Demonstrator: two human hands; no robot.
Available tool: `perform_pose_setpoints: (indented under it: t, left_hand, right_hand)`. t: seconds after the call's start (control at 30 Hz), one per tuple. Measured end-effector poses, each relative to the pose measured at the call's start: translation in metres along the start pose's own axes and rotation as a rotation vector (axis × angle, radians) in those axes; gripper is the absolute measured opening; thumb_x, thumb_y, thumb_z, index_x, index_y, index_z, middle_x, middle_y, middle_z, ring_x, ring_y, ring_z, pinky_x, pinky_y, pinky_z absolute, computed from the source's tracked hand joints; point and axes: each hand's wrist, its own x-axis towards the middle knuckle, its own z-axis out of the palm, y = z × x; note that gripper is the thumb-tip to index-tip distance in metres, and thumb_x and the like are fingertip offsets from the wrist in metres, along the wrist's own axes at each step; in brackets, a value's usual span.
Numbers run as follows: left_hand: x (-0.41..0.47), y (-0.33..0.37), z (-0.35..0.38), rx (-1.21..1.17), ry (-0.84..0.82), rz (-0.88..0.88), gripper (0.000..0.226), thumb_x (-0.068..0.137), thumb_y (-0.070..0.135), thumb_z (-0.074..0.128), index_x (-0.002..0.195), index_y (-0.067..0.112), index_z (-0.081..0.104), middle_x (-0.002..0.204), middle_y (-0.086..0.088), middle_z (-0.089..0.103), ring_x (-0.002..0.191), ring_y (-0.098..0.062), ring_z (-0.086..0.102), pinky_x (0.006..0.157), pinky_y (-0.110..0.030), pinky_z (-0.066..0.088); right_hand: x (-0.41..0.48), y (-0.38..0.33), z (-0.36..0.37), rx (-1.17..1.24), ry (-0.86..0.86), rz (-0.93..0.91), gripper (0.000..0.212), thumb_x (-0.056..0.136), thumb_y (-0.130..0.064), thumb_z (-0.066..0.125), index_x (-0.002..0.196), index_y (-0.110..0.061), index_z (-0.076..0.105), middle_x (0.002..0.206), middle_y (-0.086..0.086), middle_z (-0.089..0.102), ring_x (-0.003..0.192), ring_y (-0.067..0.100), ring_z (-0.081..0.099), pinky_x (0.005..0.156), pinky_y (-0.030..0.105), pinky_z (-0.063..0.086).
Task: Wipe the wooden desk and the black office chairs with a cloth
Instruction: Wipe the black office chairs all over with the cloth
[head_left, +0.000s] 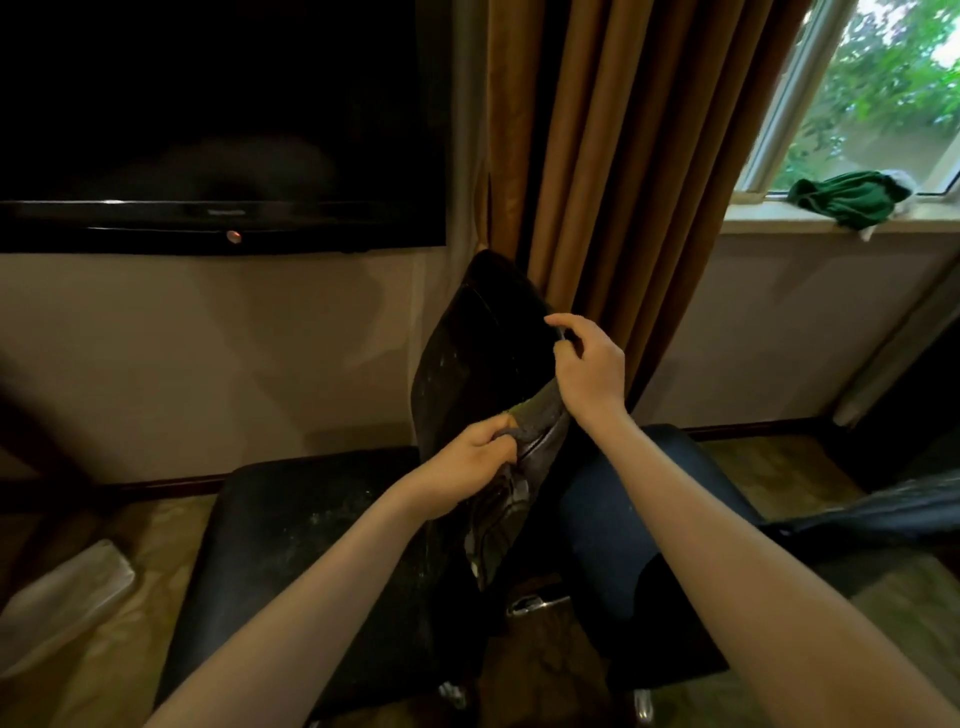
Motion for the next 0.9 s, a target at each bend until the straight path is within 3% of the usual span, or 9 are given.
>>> perform_pose_setpoints:
  t: [0.07,0.13,0.2,0.27,0.47,0.57,0.7,0.8,0.9]
  left_hand:
    - [-0.008,0.002,-0.002,-0.024,-0.022,-0.010,0.026,0.093,-0.003,0.032,0.074,0.009,0.045,0.075,-0.001,0.046,0.072,-0.011,0.045,0.068,-0.025,0.036]
    - [-0.015,0.006,-0.006,-0.039,-0.005,0.013,0.031,0.093,-0.004,0.033,0.069,0.014,0.041,0.069,0.002,0.043,0.064,-0.008,0.042,0.060,-0.023,0.034]
    - [-0.015,0.011,-0.015,-0.028,0.074,0.031,0.032,0.092,-0.005,0.034,0.068,0.014,0.041,0.067,0.001,0.043,0.063,-0.009,0.042,0.058,-0.023,0.033]
    - [-0.017,0.023,-0.022,0.003,0.143,0.048,0.031,0.091,-0.007,0.034,0.068,0.013,0.042,0.066,-0.001,0.043,0.061,-0.009,0.043,0.056,-0.022,0.035]
    - [-0.016,0.077,-0.038,0.240,0.215,0.140,0.030,0.091,-0.004,0.036,0.069,0.016,0.043,0.065,0.002,0.043,0.054,-0.001,0.045,0.052,-0.015,0.037]
    - [-0.007,0.091,-0.047,0.443,0.355,0.209,0.026,0.093,0.001,0.039,0.073,0.017,0.047,0.070,0.002,0.046,0.064,-0.007,0.046,0.061,-0.024,0.035]
    - [0.003,0.081,-0.059,0.665,0.650,0.227,0.011,0.095,0.008,0.040,0.087,0.011,0.048,0.075,0.003,0.049,0.072,-0.012,0.045,0.057,-0.022,0.033]
    - [0.006,0.067,-0.059,0.537,0.785,0.261,0.008,0.097,0.011,0.040,0.092,0.011,0.045,0.076,0.004,0.050,0.069,-0.008,0.047,0.057,-0.025,0.035]
    - [0.015,0.047,-0.055,0.502,0.719,0.249,0.008,0.096,0.008,0.039,0.093,0.014,0.043,0.076,0.007,0.050,0.067,-0.007,0.049,0.053,-0.024,0.033]
  right_hand:
    - [0.004,-0.004,-0.011,0.022,-0.061,0.043,0.033,0.090,-0.004,0.048,0.114,-0.020,0.064,0.097,0.000,0.064,0.056,-0.003,0.048,0.055,0.008,0.037]
    - [0.006,-0.010,-0.025,0.006,-0.143,0.047,0.032,0.089,0.000,0.048,0.108,-0.018,0.067,0.088,-0.005,0.061,0.054,-0.007,0.052,0.051,0.006,0.037]
    - [0.007,-0.016,-0.036,0.024,-0.238,0.038,0.034,0.087,0.004,0.046,0.099,-0.018,0.068,0.091,-0.004,0.065,0.076,-0.006,0.059,0.069,0.006,0.044]
    - [0.005,-0.024,-0.042,0.085,-0.400,0.061,0.039,0.084,0.013,0.042,0.096,-0.015,0.067,0.091,0.000,0.066,0.095,0.012,0.063,0.087,0.021,0.050]
    - [0.007,-0.038,-0.039,0.350,-0.839,0.294,0.056,0.080,0.013,0.042,0.128,-0.015,0.049,0.126,0.021,0.053,0.118,0.030,0.052,0.097,0.039,0.046]
    - [0.015,-0.033,-0.040,0.315,-0.918,0.346,0.047,0.082,0.003,0.055,0.125,-0.014,0.052,0.117,0.012,0.058,0.110,0.026,0.055,0.095,0.038,0.046]
    - [0.025,-0.042,-0.035,-0.186,-0.734,-0.060,0.020,0.085,-0.011,0.066,0.104,-0.011,0.064,0.080,-0.002,0.062,0.072,0.009,0.059,0.062,0.020,0.046]
    - [0.027,-0.048,-0.013,-0.256,-0.377,-0.315,0.018,0.086,-0.006,0.057,0.101,-0.012,0.064,0.085,0.003,0.064,0.079,0.016,0.058,0.070,0.030,0.047]
    - [0.035,-0.037,0.000,-0.468,-0.392,-0.412,0.022,0.087,0.002,0.047,0.101,-0.010,0.059,0.091,0.009,0.062,0.086,0.027,0.059,0.067,0.031,0.041]
